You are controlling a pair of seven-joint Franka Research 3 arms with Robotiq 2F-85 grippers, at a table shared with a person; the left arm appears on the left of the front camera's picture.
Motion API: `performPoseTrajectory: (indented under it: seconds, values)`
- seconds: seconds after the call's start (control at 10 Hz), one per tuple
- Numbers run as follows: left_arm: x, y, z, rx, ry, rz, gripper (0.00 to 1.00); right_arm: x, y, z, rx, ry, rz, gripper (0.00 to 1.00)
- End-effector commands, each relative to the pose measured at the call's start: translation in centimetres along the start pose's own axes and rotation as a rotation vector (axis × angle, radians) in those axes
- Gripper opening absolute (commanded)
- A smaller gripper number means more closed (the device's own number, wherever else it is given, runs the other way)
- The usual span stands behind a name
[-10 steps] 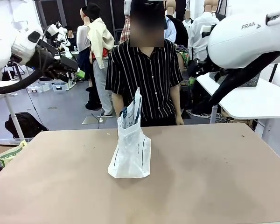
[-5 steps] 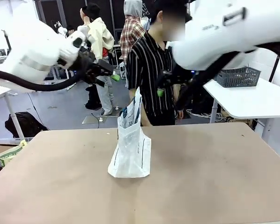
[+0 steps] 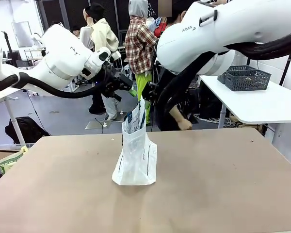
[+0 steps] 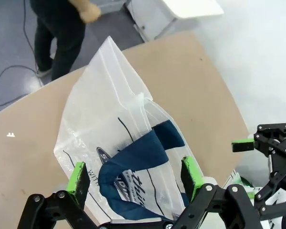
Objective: Transfer purchased items from the store into the shopping bag.
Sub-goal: Open the Reusable shopping bag in the center of the table.
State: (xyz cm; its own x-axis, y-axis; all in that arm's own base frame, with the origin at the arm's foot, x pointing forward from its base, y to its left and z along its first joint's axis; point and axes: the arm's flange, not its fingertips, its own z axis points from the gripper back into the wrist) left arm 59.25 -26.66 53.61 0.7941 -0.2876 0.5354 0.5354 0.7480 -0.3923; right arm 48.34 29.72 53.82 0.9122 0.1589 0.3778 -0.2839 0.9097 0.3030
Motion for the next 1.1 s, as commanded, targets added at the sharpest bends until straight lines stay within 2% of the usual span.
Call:
performPoseTrajectory:
  seconds: [0.0, 0.4, 0.6, 0.9, 1.0]
  values:
    - [0.6, -0.5, -0.4, -0.036, 0.054, -0.002, 1.00, 0.2, 0.9, -0.7, 0.055, 0.040, -0.009, 1.00]
    - [-0.6, -0.3, -2.9, -0.058, 0.094, 0.023, 1.00, -0.3, 0.5, -2.4, 0.056, 0.068, -0.032, 1.00]
    - [-1.3, -0.3, -4.5, -0.043, 0.141, 0.032, 1.00, -0.3, 0.2, -2.7, 0.034, 0.047, -0.057, 1.00]
    - [-1.8, -0.9, -5.0, -0.053, 0.168, 0.019, 1.00, 0.6, 0.0, -3.9, 0.067, 0.022, -0.094, 1.00]
    - [-1.8, -1.0, -5.0, -0.054, 0.168, 0.019, 1.00, 0.9, -0.3, -4.3, 0.073, 0.023, -0.108, 0.95]
